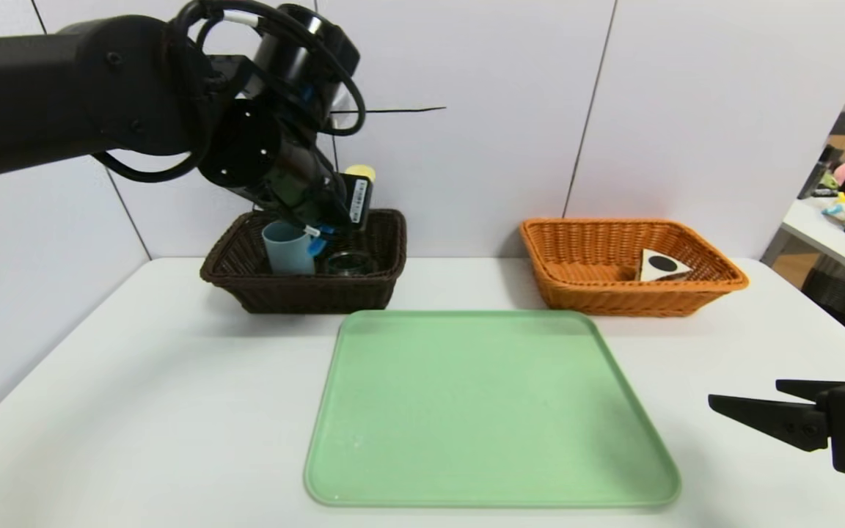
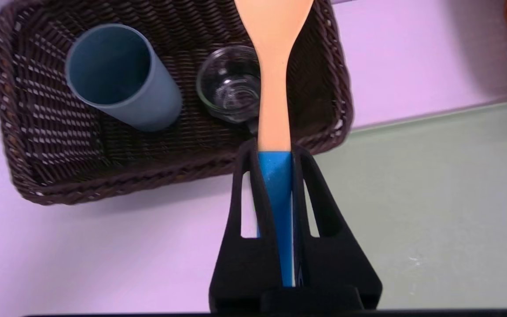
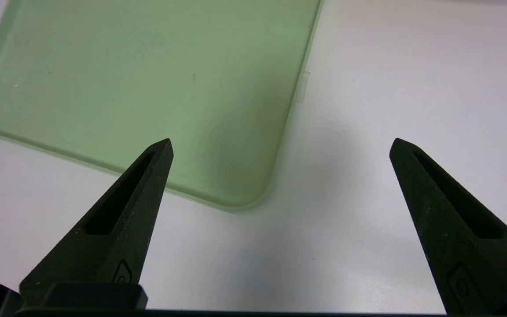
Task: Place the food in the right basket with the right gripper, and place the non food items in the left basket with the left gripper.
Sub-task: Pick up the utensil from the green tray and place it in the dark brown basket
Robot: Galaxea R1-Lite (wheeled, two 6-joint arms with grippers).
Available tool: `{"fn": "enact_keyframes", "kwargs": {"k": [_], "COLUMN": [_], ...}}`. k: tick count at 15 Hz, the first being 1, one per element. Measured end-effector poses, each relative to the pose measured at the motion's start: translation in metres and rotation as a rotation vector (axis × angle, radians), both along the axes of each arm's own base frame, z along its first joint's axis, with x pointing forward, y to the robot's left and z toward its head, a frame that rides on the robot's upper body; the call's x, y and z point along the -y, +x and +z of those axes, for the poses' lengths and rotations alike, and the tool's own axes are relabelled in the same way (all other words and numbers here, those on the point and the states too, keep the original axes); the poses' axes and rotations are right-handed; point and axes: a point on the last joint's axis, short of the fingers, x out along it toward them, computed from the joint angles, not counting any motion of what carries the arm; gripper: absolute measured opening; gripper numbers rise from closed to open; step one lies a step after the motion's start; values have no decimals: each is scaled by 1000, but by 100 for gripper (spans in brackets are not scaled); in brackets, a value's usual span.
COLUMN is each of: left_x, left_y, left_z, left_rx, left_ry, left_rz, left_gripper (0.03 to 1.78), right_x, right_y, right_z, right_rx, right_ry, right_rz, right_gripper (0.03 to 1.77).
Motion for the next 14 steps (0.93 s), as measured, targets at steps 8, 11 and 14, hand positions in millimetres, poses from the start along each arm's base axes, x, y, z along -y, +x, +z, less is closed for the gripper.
{"fn": "enact_keyframes", "kwargs": {"k": [8, 11, 14], "left_x": [-65, -71, -73], "left_y": [52, 58, 62], "left_z": [-3, -7, -9], "left_rx": [78, 86, 126], "left_ry": [112, 100, 140], "left_rz": [-300, -441, -537], "left_gripper": [14, 14, 14], "right_x": [-1, -2, -2], "right_y": [0, 0, 0], "right_z": [0, 0, -1], "right_rx": [-4, -3, -5], "right_ry": [1, 0, 0], "right_rz": [10, 11, 11], "right_gripper": [170, 170, 170]}}
